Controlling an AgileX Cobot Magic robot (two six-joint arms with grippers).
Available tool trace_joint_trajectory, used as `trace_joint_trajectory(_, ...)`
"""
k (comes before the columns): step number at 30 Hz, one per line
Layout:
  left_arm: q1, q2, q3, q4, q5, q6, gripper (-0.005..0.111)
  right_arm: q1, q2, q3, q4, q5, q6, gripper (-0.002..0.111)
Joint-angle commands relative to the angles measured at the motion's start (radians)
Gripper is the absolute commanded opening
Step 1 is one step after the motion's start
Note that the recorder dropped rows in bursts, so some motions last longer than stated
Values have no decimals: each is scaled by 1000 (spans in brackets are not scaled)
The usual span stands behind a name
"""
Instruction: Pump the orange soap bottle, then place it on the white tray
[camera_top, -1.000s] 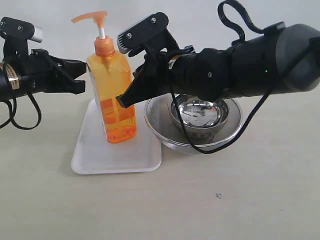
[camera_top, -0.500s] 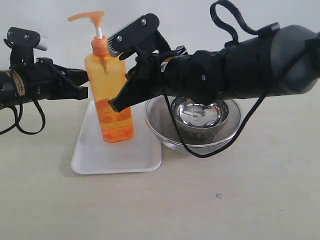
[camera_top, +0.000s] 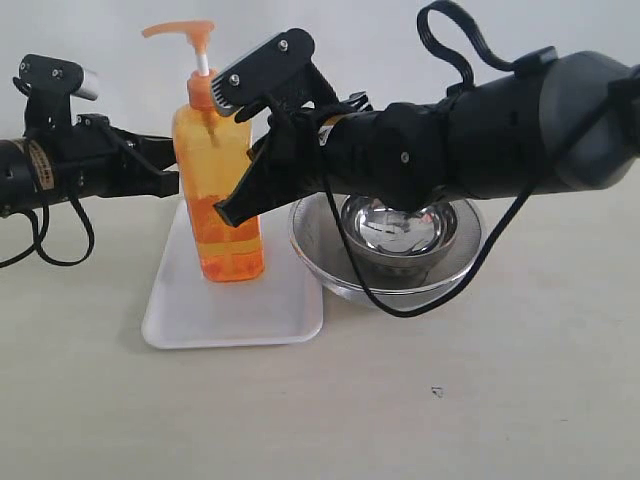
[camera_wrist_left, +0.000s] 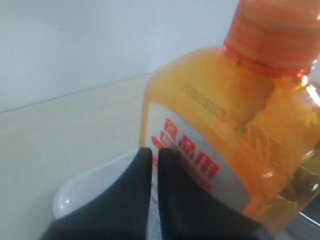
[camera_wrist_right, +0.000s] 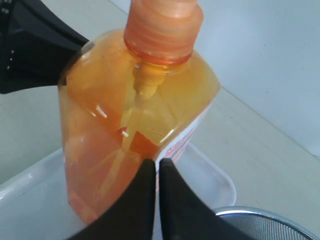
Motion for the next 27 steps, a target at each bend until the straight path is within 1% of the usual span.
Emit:
trace_joint_trajectory(1,-2,1,-11,33,-20,-24,5,2,0,-6,-4,-9,0,1)
trace_joint_trajectory(6,-2,1,-11,40,20,-27,5,2,0,-6,-4,-9,0,1)
trace_joint_trajectory(18,-2,1,-13,40,20,-27,5,2,0,-6,-4,-6,0,1)
trace_joint_trajectory(21,-2,12,-31,38,20,-27,5,2,0,-6,-4,-6,0,1)
trace_joint_trajectory(27,-2,18,-38,40,81,-48,5,2,0,-6,-4,-5,0,1)
